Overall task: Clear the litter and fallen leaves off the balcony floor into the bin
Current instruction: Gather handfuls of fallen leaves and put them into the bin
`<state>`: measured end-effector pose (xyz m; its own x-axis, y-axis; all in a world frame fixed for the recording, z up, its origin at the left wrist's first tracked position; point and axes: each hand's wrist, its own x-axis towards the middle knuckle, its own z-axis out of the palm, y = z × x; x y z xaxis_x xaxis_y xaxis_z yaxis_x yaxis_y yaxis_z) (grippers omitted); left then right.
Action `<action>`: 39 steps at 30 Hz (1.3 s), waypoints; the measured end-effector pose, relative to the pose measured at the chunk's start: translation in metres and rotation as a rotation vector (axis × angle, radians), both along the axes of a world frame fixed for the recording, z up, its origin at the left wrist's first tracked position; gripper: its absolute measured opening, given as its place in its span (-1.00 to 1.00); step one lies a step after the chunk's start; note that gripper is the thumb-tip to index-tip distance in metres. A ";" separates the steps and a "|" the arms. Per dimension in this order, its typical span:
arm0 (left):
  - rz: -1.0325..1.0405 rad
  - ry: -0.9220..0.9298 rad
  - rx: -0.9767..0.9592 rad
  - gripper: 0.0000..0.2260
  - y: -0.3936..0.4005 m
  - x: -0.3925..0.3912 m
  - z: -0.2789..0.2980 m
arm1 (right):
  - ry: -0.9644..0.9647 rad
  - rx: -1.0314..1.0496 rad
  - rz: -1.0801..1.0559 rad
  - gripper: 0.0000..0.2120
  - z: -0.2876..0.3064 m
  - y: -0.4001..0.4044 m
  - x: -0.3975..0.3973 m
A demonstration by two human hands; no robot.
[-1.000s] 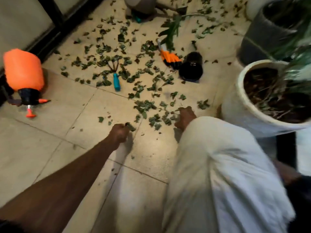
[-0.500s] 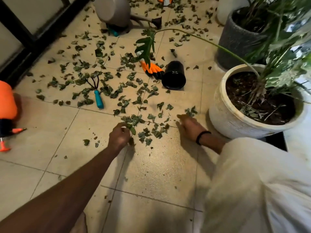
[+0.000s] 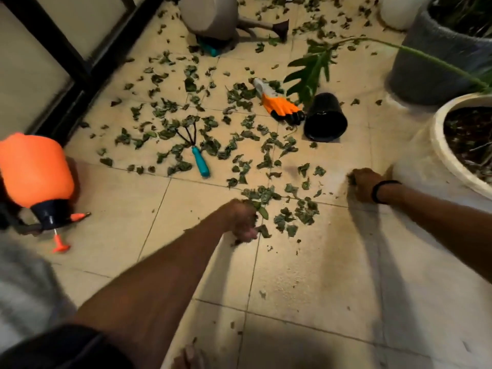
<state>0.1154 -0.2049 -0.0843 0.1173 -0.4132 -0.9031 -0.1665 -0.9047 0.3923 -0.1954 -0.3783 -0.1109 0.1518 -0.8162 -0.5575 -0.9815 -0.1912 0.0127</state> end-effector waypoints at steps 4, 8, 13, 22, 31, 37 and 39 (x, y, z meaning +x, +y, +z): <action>0.027 -0.023 -0.147 -0.73 -0.039 0.045 0.034 | -0.265 -0.128 -0.059 -0.64 -0.006 0.062 0.051; -0.076 -0.241 -0.088 -0.59 -0.039 0.100 0.056 | -0.501 -0.242 -0.067 -0.64 0.027 0.120 0.129; -0.417 -0.434 -0.082 -0.61 -0.035 0.122 0.087 | -0.614 -0.173 0.291 -0.63 0.016 0.195 0.247; -0.652 -0.473 -0.203 -0.71 -0.078 0.132 -0.043 | -0.672 -0.142 0.884 -0.69 -0.071 0.222 0.330; -0.695 -0.786 -0.596 -0.68 -0.017 0.087 -0.031 | -0.555 -0.303 0.519 -0.74 -0.032 0.132 0.144; -0.582 -0.528 -0.661 -0.68 -0.034 0.038 -0.040 | -0.568 -0.509 -0.088 -0.72 -0.024 0.087 0.110; -0.555 -0.458 -0.600 -0.72 -0.043 0.028 -0.039 | -0.499 -0.302 -0.211 -0.59 -0.019 0.082 0.110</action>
